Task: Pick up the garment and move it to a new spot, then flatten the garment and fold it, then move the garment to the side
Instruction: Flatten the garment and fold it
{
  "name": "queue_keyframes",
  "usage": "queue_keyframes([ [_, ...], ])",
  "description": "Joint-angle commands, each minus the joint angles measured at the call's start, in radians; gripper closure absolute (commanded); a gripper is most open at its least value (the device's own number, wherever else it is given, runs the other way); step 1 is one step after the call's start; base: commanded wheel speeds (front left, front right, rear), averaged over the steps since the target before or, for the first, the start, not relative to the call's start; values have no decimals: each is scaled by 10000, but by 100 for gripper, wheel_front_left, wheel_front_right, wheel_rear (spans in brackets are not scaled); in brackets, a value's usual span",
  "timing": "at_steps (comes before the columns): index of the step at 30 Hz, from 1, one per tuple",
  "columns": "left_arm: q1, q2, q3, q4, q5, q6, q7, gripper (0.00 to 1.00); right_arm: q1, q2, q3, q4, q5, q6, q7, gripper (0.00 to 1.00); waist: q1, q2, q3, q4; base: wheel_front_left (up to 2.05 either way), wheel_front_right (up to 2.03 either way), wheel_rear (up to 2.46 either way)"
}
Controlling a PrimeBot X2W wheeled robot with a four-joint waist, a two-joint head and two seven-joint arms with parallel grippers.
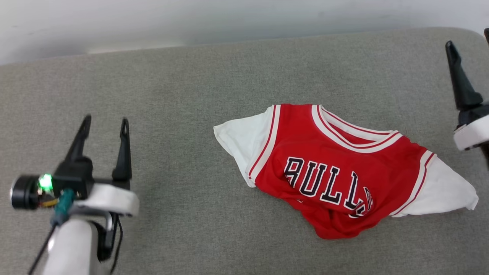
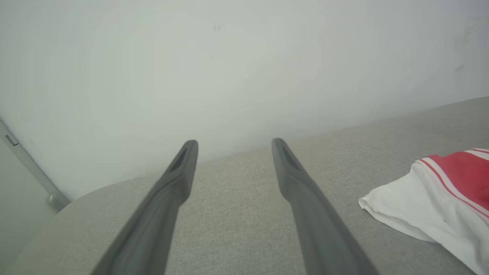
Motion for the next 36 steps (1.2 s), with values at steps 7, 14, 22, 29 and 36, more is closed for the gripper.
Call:
queue_keyframes([
  [7, -2190, 874, -666, 1044, -442, -875, 1446, 0, 2290, 2360, -2435, -2772, -2320, -7, -76, 0, 0, 0, 260, -236, 0, 0, 0],
  [14, -4368, 2304, -3272, 1124, -2214, -1035, 4317, 0, 3561, 3283, -2739, -4135, -3099, -7, -81, 0, 0, 0, 612, -549, 0, 0, 0],
  [22, -6951, 4257, -7049, 382, -5633, -1042, 8116, 0, 4016, 3931, -2822, -5134, -3478, -7, -82, 0, 0, 0, 1265, -950, 0, 0, 0],
  [29, -8932, 5002, -9234, 404, -8238, -1043, 11065, 0, 3799, 4174, -2643, -5388, -3694, -7, -83, 0, 0, 0, 1877, -1291, 0, 0, 0],
  [36, -10107, 4670, -10510, 1469, -9330, -1044, 12417, 0, 3533, 4272, -2333, -5241, -3871, -7, -83, 0, 0, 0, 2403, -1510, 0, 0, 0],
])
